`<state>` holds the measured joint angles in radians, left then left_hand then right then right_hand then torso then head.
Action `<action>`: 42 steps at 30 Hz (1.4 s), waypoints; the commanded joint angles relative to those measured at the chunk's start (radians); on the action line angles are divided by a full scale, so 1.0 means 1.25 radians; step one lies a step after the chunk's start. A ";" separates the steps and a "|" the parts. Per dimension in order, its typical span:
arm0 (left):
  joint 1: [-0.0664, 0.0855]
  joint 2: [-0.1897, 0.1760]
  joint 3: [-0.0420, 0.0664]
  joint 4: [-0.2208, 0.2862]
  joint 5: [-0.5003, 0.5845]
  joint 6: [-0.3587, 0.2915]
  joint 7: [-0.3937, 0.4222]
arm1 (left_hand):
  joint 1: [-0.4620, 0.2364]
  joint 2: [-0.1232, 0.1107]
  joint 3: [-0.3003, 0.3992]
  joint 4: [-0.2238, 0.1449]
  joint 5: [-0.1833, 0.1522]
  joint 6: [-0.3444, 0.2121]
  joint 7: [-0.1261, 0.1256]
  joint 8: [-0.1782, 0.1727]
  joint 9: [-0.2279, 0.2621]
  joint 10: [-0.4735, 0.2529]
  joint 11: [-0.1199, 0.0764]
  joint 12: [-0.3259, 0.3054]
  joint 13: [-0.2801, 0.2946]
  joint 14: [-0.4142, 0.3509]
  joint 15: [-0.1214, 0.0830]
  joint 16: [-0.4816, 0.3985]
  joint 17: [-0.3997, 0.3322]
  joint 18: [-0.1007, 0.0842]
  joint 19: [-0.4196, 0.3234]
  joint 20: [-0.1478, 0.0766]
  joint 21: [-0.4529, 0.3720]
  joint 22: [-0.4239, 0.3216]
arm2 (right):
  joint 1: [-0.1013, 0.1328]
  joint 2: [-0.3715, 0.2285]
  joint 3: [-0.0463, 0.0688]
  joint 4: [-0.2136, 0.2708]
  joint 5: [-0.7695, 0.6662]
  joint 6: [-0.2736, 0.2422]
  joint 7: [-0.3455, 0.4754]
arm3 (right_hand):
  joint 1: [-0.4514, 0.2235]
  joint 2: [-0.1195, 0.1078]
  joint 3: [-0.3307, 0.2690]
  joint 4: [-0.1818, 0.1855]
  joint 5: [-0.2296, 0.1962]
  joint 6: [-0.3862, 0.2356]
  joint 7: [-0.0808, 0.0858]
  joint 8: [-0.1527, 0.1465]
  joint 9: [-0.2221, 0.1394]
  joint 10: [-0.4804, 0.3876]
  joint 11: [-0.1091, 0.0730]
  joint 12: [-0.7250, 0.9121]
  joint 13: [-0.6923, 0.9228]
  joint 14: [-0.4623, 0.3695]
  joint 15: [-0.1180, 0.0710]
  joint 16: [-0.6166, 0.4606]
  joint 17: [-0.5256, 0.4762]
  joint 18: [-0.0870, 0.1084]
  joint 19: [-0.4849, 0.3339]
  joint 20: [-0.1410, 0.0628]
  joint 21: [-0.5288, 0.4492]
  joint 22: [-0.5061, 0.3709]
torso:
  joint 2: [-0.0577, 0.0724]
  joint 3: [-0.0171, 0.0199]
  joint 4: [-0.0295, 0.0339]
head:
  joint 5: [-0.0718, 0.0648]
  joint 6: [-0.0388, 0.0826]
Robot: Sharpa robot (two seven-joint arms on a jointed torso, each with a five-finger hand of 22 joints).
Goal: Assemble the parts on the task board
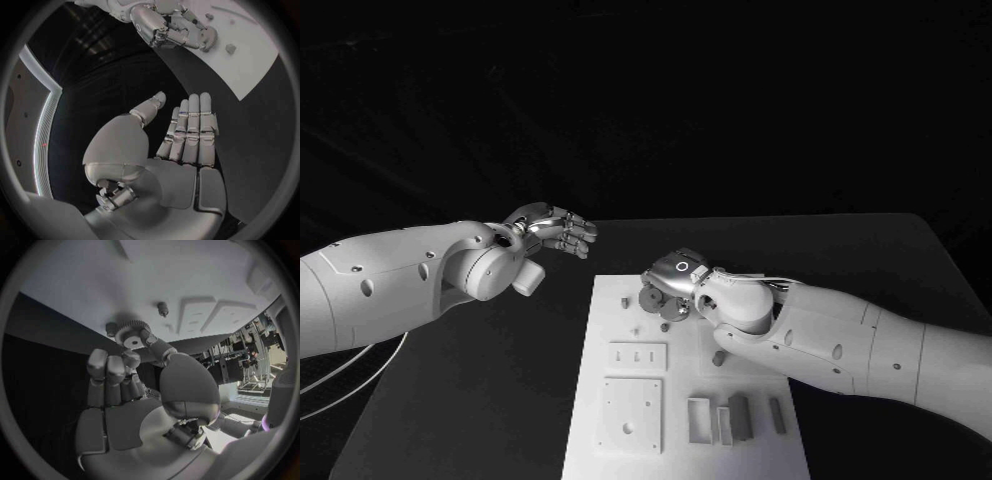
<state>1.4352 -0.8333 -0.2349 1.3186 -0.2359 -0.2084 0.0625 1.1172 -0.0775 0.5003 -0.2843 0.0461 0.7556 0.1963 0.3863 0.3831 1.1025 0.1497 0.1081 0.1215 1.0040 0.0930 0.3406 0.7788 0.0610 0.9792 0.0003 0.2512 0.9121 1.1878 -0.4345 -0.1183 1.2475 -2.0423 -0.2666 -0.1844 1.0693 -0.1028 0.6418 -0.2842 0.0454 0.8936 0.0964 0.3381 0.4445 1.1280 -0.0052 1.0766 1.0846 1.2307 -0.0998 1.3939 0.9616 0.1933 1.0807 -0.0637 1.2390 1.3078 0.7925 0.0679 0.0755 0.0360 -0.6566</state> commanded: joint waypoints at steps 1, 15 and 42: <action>0.001 0.001 0.001 0.002 -0.002 -0.002 0.006 | -0.006 -0.002 0.001 0.002 0.003 0.005 0.006 -0.003 -0.001 0.006 0.001 -0.003 0.001 0.007 -0.001 -0.004 0.001 0.015 0.001 -0.006 -0.004 0.001 | -0.003 -0.005 -0.002 -0.003 -0.003 0.031 -0.002 | 0.008 0.002 0.005 -0.002 0.005 0.067 0.013 0.005 0.031 0.002 0.006 0.004 -0.001 0.005 0.002 -0.006 -0.001 0.055 0.000 -0.008 0.000 0.010 | 0.000 0.0005 -0.0004 | 0.001 -0.001; 0.001 0.000 0.001 0.002 -0.002 -0.002 0.006 | -0.006 -0.002 0.001 0.002 0.003 0.005 0.006 -0.003 -0.001 0.006 0.001 -0.004 0.001 0.007 -0.001 -0.004 0.002 0.014 0.001 -0.006 -0.005 0.001 | -0.003 -0.009 -0.002 0.005 0.001 0.034 0.002 | 0.008 0.004 0.005 -0.001 0.005 0.068 0.013 0.005 0.031 0.002 0.006 0.004 -0.002 0.005 0.003 -0.006 -0.001 0.055 0.000 -0.008 -0.001 0.010 | 0.000 0.0006 0.0003 | 0.002 -0.002; 0.001 -0.002 0.001 0.003 -0.002 -0.001 0.004 | -0.006 -0.002 0.001 0.002 0.003 0.005 0.006 -0.003 0.000 0.007 0.002 -0.005 0.002 0.008 -0.001 -0.006 0.003 0.015 0.001 -0.007 -0.005 0.002 | -0.003 -0.008 -0.009 -0.002 0.014 0.064 0.006 | 0.006 0.002 0.003 -0.001 0.005 0.067 0.014 0.003 0.030 0.001 0.007 0.004 -0.004 0.004 0.004 -0.008 -0.001 0.055 -0.002 -0.007 -0.002 0.010 | 0.000 0.0000 0.0002 | 0.002 -0.008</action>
<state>1.4352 -0.8359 -0.2349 1.3192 -0.2363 -0.2088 0.0619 1.1172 -0.0775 0.5003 -0.2843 0.0461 0.7556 0.1963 0.3863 0.3831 1.1025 0.1497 0.1081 0.1220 1.0076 0.0894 0.3368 0.7813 0.0674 0.9792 0.0003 0.2512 0.9135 1.1925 -0.4412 -0.1221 1.2531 -2.0241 -0.2486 -0.1791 1.0732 -0.0989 0.6404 -0.2856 0.0503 0.8935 0.0964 0.3394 0.4444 1.1311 -0.0016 1.0766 1.0806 1.2266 -0.0957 1.3893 0.9616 0.1933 1.0805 -0.0678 1.2389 1.3079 0.7924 0.0677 0.0760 0.0382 -0.6661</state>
